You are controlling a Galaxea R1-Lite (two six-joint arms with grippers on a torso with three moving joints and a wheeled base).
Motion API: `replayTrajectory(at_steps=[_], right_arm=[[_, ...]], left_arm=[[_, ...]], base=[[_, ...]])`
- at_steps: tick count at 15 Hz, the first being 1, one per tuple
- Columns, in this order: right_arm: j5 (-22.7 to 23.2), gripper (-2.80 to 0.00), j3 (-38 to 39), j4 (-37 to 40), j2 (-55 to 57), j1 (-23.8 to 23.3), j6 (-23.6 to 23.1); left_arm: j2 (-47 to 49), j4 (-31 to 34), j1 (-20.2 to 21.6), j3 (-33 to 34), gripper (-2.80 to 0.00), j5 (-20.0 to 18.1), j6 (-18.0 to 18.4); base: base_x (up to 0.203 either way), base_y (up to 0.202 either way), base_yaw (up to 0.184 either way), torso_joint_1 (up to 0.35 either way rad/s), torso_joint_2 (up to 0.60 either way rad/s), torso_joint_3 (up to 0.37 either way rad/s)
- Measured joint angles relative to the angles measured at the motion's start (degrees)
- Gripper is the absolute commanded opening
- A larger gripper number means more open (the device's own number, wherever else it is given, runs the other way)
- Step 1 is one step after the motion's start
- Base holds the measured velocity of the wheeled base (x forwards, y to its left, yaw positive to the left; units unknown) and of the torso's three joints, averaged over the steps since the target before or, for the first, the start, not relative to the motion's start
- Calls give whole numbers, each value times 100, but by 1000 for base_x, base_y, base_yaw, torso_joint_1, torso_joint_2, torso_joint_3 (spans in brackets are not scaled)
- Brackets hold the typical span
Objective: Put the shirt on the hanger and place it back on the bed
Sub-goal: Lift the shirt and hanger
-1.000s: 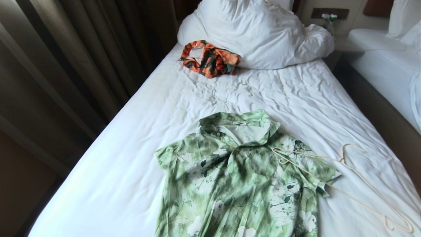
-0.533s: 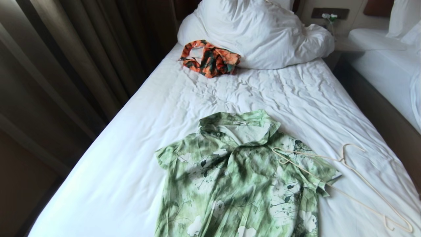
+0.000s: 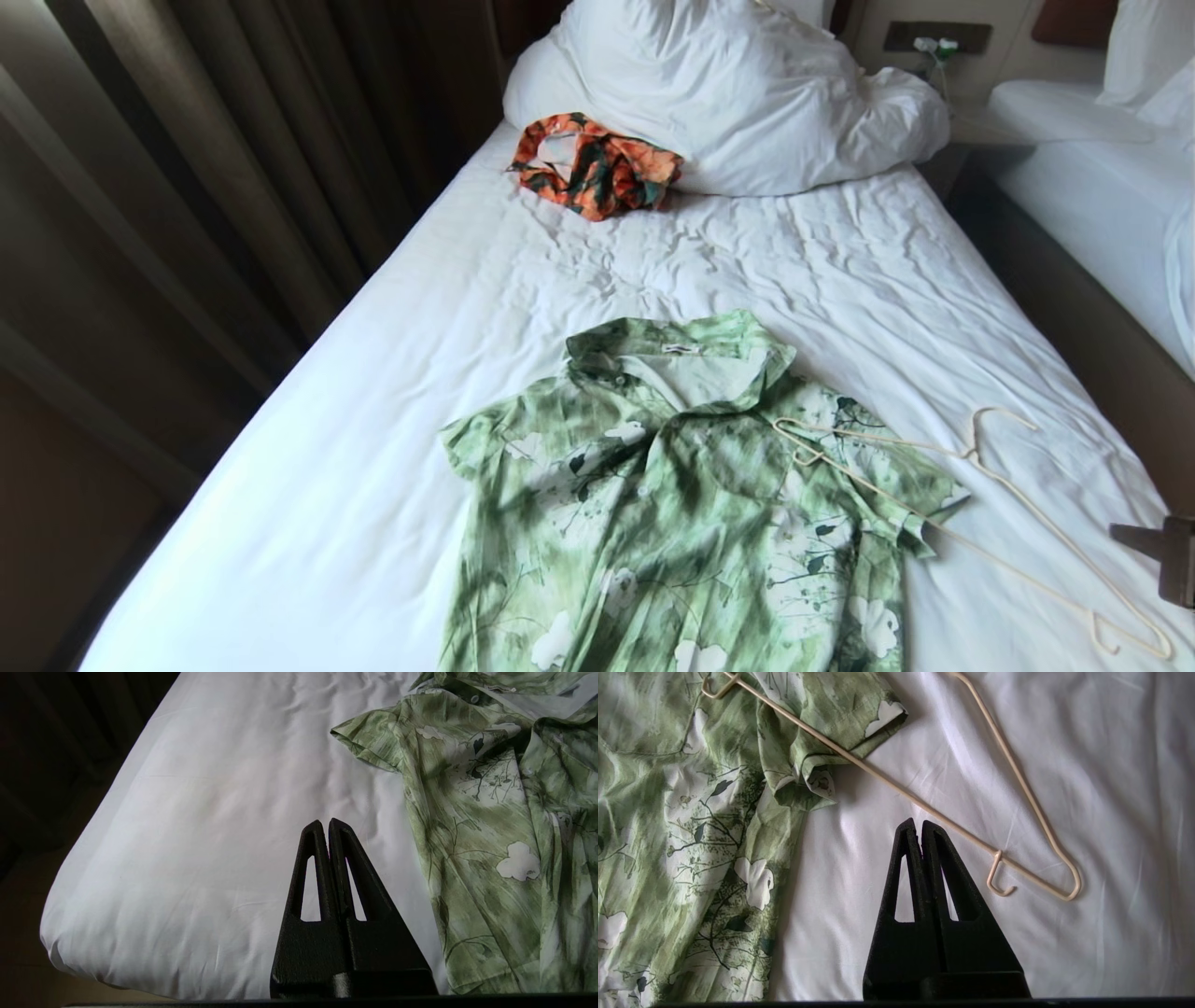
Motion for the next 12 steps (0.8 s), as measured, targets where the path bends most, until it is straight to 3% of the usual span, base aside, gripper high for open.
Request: replayTrajectory(at_steps=[6,9,12], right_arm=[[1071,-280,-914,780,1261,-944,-94],[1365,-280,-1383,1088,1866,-1296,-206],[1975,-280,-2074,1858,2367,-1811,-605]], left_arm=[[0,2,0,0,-280,0,0],[0,2,0,0,-280,0,0],[0,0,0,0,-280,2,-2]], base=[[0,0,0,0,0,0],[0,0,0,0,0,0],[0,0,0,0,0,0]])
